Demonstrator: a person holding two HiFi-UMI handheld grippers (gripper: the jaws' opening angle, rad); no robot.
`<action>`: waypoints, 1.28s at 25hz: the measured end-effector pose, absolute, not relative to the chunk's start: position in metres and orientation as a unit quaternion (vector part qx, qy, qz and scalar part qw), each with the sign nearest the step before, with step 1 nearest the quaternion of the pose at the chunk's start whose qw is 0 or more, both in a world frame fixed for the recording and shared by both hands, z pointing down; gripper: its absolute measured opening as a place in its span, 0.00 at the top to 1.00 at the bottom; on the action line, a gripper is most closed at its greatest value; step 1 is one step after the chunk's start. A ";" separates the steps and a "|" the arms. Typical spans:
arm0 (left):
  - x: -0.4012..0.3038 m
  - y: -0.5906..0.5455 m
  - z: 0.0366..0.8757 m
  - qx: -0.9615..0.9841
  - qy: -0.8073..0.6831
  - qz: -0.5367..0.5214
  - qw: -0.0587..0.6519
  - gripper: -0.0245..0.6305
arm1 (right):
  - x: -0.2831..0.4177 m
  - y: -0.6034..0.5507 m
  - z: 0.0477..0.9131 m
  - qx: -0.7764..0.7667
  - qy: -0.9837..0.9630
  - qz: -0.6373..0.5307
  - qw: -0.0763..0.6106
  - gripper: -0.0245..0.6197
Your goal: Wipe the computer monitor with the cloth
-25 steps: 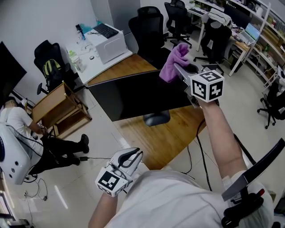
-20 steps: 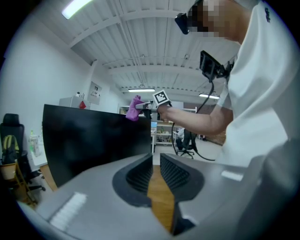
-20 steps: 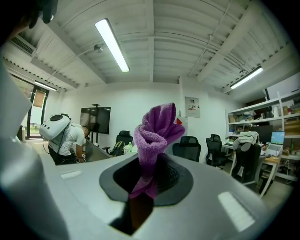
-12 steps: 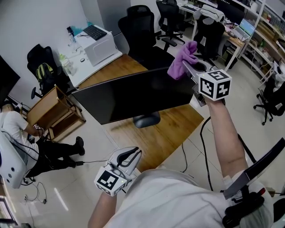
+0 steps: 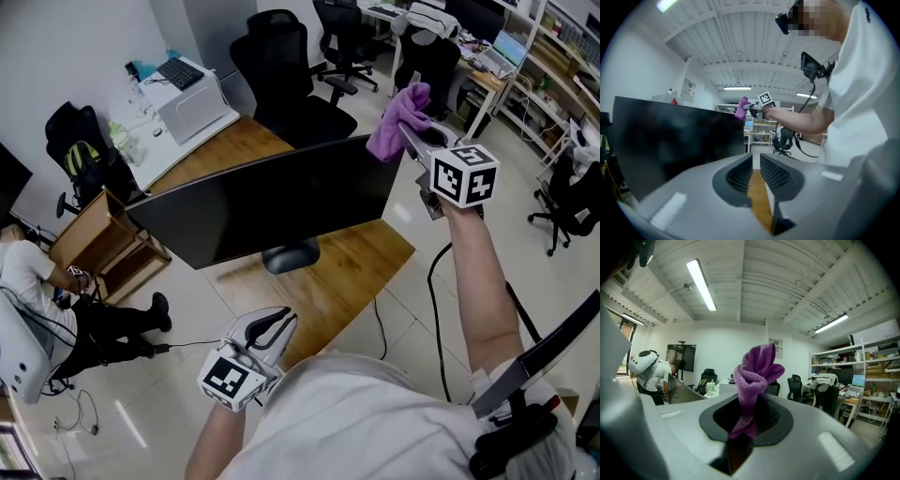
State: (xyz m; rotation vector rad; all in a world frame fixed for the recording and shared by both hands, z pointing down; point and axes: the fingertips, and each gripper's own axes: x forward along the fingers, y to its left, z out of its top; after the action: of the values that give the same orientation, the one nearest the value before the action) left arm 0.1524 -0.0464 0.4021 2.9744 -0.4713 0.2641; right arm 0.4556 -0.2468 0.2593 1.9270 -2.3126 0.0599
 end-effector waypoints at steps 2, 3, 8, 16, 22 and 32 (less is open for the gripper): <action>0.158 -0.047 0.403 0.982 -0.155 0.091 0.058 0.85 | 0.467 -0.245 0.260 0.644 -0.762 0.020 0.065 0.87; 0.160 -0.048 0.402 0.981 -0.157 0.093 0.059 0.85 | 0.472 -0.245 0.261 0.646 -0.761 0.020 0.064 0.87; 0.169 -0.048 0.400 0.980 -0.163 0.097 0.063 0.85 | 0.496 -0.243 0.263 0.655 -0.752 0.015 0.069 0.87; 0.172 -0.048 0.400 0.978 -0.171 0.105 0.064 0.85 | 0.509 -0.239 0.272 0.661 -0.748 0.020 0.057 0.87; 0.169 -0.049 0.398 0.976 -0.175 0.111 0.063 0.85 | 0.509 -0.238 0.284 0.662 -0.748 0.029 0.042 0.87; 0.171 -0.041 0.396 0.974 -0.180 0.124 0.062 0.85 | 0.520 -0.226 0.309 0.667 -0.743 0.053 0.027 0.87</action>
State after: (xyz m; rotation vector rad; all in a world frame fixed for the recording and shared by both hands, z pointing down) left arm 0.1714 -0.0414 0.3964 2.9449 -0.5447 0.3754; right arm 0.5205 -0.2261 0.3088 2.0595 -2.2953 0.1646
